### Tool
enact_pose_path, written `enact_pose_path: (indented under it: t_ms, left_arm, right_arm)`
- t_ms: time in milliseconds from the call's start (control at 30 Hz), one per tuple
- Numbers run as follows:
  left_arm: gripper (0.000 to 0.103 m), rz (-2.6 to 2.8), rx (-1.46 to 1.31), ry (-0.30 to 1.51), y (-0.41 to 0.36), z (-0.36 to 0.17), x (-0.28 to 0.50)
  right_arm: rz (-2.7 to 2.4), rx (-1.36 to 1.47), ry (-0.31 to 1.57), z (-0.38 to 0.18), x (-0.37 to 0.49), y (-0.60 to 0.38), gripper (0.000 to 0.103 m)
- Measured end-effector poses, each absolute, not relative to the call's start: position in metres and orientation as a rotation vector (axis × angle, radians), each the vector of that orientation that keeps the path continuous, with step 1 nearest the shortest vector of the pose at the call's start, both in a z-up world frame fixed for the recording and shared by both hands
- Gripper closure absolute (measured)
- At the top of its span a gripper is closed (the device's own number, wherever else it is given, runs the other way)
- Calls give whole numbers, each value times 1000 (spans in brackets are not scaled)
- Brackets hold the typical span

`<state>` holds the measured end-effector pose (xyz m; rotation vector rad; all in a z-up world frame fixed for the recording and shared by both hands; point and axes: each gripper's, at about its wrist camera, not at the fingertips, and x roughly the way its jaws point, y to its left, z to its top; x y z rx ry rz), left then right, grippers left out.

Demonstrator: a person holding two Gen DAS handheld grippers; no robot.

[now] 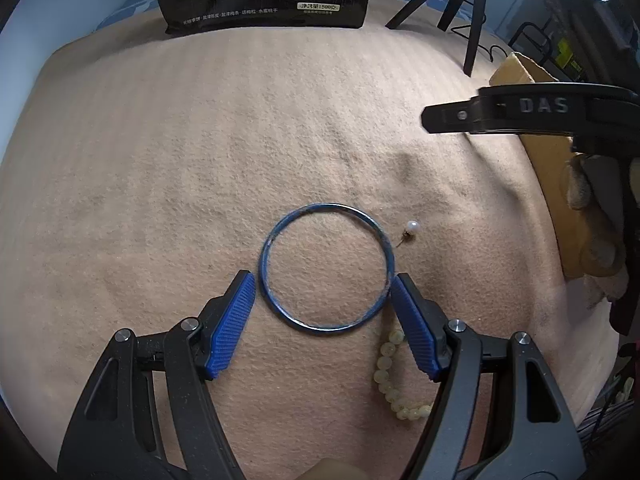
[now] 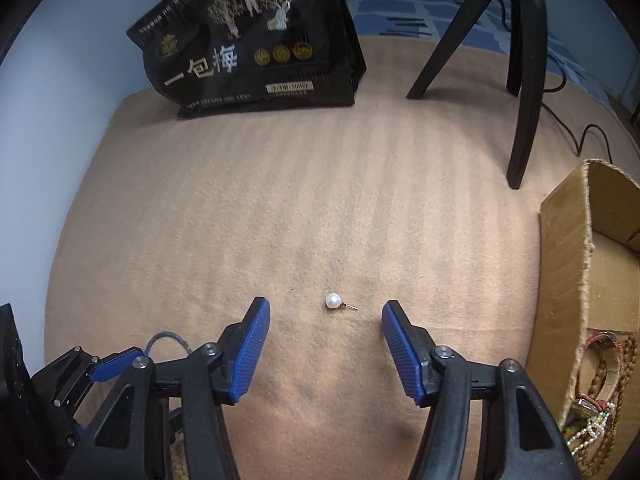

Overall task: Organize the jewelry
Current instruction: 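Grasp the blue metal ring with the left tool while the right tool grasps the pearl earring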

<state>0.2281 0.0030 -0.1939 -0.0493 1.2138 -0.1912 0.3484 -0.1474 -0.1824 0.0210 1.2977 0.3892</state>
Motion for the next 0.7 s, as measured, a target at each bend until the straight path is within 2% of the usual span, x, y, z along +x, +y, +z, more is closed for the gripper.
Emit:
enact_pose_path:
  t_ms: [167,267,500,567,700]
  left_arm:
    - [31,-193,-51,1211,3,-193,229]
    - [31,-183,-90,1211,7,-192,231]
    - [30,-205,-81,1201,1,-187,229]
    - [22,-200,-59,1199,-3,-189,228]
    - [21,-185,-23,1206,-10,-195,228]
  right_arm:
    - [366,-6,1306,-189,353,-143,44]
    - [360,-8,1306,-191,357,-140,48]
    - [371,3,1294,-191,363,-139,48]
    - [372,3,1295,-191,362,-139,47]
    - [376,-6,1293,-191,361,-139,41]
